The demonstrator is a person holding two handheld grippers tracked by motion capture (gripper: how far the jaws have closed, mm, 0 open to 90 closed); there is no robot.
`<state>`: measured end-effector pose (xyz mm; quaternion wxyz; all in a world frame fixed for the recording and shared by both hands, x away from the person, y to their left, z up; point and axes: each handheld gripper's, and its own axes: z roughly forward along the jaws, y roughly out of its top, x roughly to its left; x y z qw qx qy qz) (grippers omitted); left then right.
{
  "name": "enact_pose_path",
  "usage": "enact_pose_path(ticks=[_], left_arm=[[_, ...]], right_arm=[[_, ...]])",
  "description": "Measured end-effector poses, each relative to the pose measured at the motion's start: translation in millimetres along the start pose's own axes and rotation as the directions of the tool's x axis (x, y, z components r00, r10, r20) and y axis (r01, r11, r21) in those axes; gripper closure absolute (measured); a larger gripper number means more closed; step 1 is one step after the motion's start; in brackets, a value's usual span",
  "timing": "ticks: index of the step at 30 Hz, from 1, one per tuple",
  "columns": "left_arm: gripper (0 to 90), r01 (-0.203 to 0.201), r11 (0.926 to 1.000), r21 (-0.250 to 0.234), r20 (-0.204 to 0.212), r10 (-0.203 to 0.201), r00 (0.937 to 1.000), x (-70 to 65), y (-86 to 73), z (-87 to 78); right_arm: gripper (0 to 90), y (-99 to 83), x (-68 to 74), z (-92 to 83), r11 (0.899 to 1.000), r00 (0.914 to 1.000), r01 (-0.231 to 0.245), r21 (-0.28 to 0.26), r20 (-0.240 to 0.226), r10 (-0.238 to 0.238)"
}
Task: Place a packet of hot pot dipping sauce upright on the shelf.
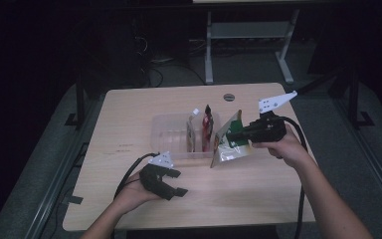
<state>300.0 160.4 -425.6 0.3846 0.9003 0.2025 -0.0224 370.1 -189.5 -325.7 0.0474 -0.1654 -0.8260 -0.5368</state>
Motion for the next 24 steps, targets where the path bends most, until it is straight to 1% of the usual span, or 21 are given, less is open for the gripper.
enact_pose_path(ticks=[2, 3, 9, 17, 20, 24], left_arm=[[26.9, 0.006, 1.0, 0.0, 0.0, -0.006, 1.0, 0.2, -0.2, -0.2], [26.9, -0.001, 1.0, 0.005, 0.0, 0.001, 1.0, 0.7, -0.1, -0.6], [26.8, -0.003, 1.0, 0.003, -0.001, 0.003, 1.0, 1.5, -0.5, -1.3], [26.6, 0.004, 1.0, 0.005, 0.001, -0.004, 1.0, 2.0, -1.1, -1.4], [26.5, 0.002, 1.0, 0.004, -0.001, -0.002, 1.0, 2.3, -1.1, -1.6], [26.4, 0.007, 1.0, 0.005, 0.0, -0.007, 1.0, 2.6, -1.3, -0.9]], right_arm=[[90.0, 1.2, -3.5, 0.1, 1.0, 1.0, -0.008, -0.001, -0.003, 0.008], [90.0, 2.2, -5.4, 0.2, 1.0, 1.0, -0.007, 0.002, -0.002, 0.007], [90.0, 11.0, -15.7, -0.7, 1.0, 1.0, -0.004, -0.002, 0.008, 0.004], [90.0, 20.5, -36.1, -0.8, 1.0, 0.9986, -0.023, 0.01, 0.047, 0.023], [90.0, 21.7, -43.1, 0.4, 0.999, 0.9971, -0.032, 0.013, 0.069, 0.031], [90.0, 20.9, -51.7, 2.9, 0.999, 0.9956, -0.046, 0.014, 0.082, 0.044]])
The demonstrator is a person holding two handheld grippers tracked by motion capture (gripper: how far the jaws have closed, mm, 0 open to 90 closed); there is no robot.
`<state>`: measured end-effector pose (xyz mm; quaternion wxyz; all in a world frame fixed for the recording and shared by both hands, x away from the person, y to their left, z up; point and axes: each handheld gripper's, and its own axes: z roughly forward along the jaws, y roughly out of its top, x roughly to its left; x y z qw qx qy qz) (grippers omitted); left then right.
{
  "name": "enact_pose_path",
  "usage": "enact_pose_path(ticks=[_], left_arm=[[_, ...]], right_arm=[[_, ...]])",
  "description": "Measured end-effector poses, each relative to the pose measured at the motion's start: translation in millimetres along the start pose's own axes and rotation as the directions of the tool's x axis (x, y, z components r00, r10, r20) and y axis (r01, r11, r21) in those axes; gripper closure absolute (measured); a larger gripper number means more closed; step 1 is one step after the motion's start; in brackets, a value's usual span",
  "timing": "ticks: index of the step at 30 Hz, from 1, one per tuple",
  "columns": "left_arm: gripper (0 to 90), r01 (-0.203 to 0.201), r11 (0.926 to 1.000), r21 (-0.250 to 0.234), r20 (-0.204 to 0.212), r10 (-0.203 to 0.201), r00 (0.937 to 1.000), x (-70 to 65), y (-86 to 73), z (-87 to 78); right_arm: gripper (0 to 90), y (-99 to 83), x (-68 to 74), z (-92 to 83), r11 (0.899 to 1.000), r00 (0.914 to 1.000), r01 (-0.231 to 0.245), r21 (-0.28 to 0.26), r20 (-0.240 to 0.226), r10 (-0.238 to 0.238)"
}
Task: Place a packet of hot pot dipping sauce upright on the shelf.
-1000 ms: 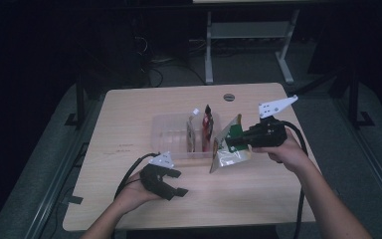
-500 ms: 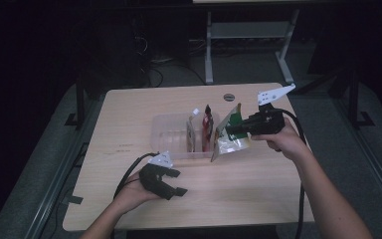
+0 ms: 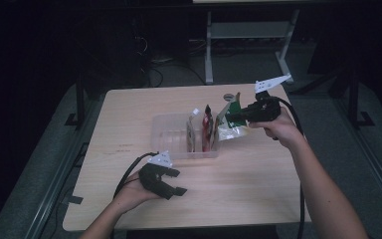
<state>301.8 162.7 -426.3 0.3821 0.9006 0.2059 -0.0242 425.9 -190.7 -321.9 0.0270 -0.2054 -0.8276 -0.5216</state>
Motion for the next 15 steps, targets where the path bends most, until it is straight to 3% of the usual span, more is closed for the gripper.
enact_pose_path(ticks=[6, 15], left_arm=[[26.1, 0.005, 1.0, -0.005, 0.005, -0.005, 1.0, -1.0, -0.2, 1.3], [26.1, -0.001, 1.0, -0.003, 0.007, 0.001, 1.0, -1.1, -0.2, 1.5]], right_arm=[[90.0, -3.6, -7.0, 8.2, 1.0, 0.9997, -0.016, 0.018, 0.018, 0.016], [90.0, -5.1, -9.2, 18.0, 0.999, 0.9998, -0.018, 0.033, 0.007, 0.018]])
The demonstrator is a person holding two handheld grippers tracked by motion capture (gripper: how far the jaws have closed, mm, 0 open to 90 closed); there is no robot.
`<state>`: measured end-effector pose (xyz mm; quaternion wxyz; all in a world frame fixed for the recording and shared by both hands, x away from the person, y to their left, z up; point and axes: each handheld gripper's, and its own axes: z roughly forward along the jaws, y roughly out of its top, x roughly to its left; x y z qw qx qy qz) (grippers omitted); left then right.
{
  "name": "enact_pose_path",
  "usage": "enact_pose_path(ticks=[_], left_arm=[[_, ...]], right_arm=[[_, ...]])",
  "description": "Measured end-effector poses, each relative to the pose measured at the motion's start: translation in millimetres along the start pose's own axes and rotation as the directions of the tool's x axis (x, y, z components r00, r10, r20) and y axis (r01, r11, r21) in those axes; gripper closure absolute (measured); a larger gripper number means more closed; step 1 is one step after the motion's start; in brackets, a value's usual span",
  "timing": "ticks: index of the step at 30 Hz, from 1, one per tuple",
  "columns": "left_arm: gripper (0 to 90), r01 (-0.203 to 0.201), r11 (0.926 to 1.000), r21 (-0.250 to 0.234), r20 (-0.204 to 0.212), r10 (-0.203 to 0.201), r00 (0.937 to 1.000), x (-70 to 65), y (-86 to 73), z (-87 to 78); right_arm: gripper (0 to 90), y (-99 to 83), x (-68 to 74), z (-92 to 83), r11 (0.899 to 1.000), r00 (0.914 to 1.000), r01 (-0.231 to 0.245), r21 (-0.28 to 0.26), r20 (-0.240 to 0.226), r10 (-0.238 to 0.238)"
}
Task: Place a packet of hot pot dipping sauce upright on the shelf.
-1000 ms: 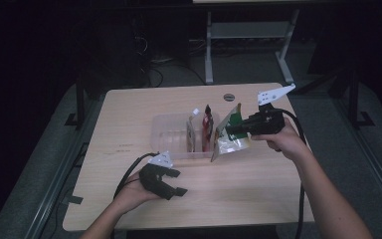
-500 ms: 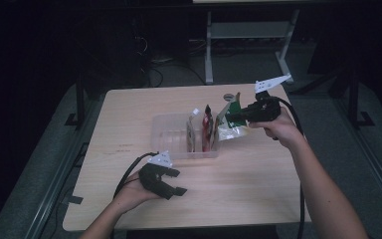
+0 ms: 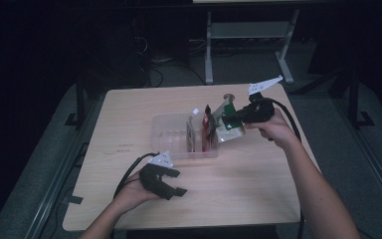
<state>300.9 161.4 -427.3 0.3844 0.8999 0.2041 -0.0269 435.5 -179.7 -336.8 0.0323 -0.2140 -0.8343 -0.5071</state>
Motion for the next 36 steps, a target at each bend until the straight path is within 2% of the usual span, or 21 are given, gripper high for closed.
enact_pose_path(ticks=[4, 5, 9, 11, 19, 23, 36], left_arm=[[26.1, -0.016, 0.9997, 0.016, -0.004, 0.016, 0.9999, 1.2, 0.1, -0.8], [26.0, -0.009, 0.9999, 0.01, -0.002, 0.009, 1.0, 0.7, 0.0, -0.4], [26.0, -0.013, 0.9998, 0.017, -0.004, 0.013, 0.9999, 0.6, 0.3, -0.8], [25.9, -0.01, 0.9998, 0.017, -0.002, 0.01, 0.9999, 0.7, 0.1, -0.5], [25.9, -0.017, 0.9994, 0.029, 0.001, 0.017, 0.9998, -0.4, 0.4, 1.5], [25.9, -0.019, 0.9994, 0.03, 0.001, 0.019, 0.9998, -0.2, 0.4, 1.8], [25.7, -0.027, 0.9992, 0.028, 0.006, 0.026, 0.9996, -0.4, -0.1, 2.7]], right_arm=[[90.0, -4.4, 0.1, 9.3, 0.999, 1.0, -0.002, 0.049, 0.005, 0.002], [90.0, -5.6, -0.1, 11.7, 0.998, 0.9999, -0.003, 0.058, 0.011, 0.003], [90.0, -12.6, -3.9, 18.7, 0.998, 0.9995, -0.02, 0.064, 0.024, 0.018], [90.0, -15.5, -6.6, 19.3, 0.998, 0.999, -0.037, 0.043, 0.025, 0.036], [86.5, -15.8, -5.9, 16.6, 0.999, 0.9968, -0.034, 0.017, 0.073, 0.032], [85.8, -16.0, -5.7, 15.5, 0.999, 0.9962, -0.037, 0.01, 0.079, 0.036], [66.8, -14.2, -2.0, 17.4, 0.999, 0.9918, -0.034, -0.001, 0.123, 0.034]])
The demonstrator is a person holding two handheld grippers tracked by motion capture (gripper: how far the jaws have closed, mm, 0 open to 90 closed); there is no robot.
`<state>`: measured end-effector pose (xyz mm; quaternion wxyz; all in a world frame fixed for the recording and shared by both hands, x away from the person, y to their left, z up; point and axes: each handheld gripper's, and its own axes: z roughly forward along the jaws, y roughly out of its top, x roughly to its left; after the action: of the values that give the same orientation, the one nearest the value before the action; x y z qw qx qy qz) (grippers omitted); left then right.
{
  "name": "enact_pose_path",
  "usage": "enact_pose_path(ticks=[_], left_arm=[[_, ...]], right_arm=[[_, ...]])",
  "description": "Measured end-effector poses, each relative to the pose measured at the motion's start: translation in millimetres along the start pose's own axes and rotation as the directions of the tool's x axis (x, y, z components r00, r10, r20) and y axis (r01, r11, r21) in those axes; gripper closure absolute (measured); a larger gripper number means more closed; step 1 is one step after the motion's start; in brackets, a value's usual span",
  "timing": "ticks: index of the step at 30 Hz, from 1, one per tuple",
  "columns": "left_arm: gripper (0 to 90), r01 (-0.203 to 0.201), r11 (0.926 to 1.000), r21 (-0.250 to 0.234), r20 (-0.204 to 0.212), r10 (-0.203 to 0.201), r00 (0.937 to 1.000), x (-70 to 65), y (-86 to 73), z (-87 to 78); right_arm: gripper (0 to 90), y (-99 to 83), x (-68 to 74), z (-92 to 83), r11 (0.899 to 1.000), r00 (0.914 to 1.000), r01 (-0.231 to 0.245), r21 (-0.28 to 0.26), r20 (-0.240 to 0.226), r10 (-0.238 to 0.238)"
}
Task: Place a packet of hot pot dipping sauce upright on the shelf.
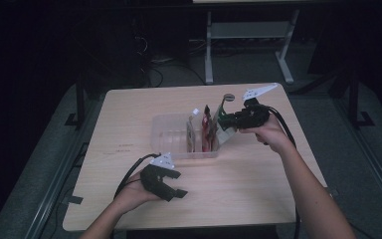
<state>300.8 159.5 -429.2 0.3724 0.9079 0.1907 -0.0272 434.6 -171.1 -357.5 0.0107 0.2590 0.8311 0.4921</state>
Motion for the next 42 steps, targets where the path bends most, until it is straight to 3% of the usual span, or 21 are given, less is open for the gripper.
enact_pose_path(ticks=[3, 7, 11, 16, 25, 34, 42], left_arm=[[25.7, -0.001, 1.0, -0.001, 0.001, 0.001, 1.0, -0.2, 0.0, 0.1], [25.6, 0.001, 1.0, -0.006, 0.0, -0.001, 1.0, 0.6, -0.2, -0.2], [25.5, 0.007, 1.0, -0.004, -0.004, -0.007, 1.0, 0.1, -0.1, -1.3], [25.5, 0.007, 0.9999, -0.012, -0.006, -0.007, 1.0, 0.6, -0.6, -2.1], [25.5, 0.004, 0.9999, -0.012, -0.018, -0.004, 0.9998, 2.5, -2.2, -5.3], [25.4, -0.003, 0.9997, -0.023, -0.04, 0.003, 0.9992, 5.3, -5.4, -9.7], [25.3, -0.017, 0.9997, -0.02, -0.053, 0.016, 0.9985, 5.5, -7.4, -10.8]], right_arm=[[57.1, 0.4, 1.7, -0.3, 1.0, 1.0, -0.004, -0.004, 0.001, 0.004], [33.7, 2.7, 8.5, 1.3, 1.0, 0.9997, -0.017, -0.004, 0.015, 0.017], [27.0, 4.7, 15.1, 0.2, 1.0, 0.9997, -0.003, -0.004, 0.025, 0.003], [26.0, 5.2, 22.1, -7.5, 1.0, 0.9996, 0.017, -0.025, 0.024, -0.017], [24.9, -3.4, 30.6, -19.7, 0.999, 0.9966, 0.048, -0.02, 0.069, -0.046], [25.4, -23.6, 42.6, -31.3, 0.997, 0.9903, 0.056, -0.047, 0.129, -0.05], [25.1, -49.1, 54.9, -31.6, 0.998, 0.9858, 0.06, -0.02, 0.158, -0.056]])
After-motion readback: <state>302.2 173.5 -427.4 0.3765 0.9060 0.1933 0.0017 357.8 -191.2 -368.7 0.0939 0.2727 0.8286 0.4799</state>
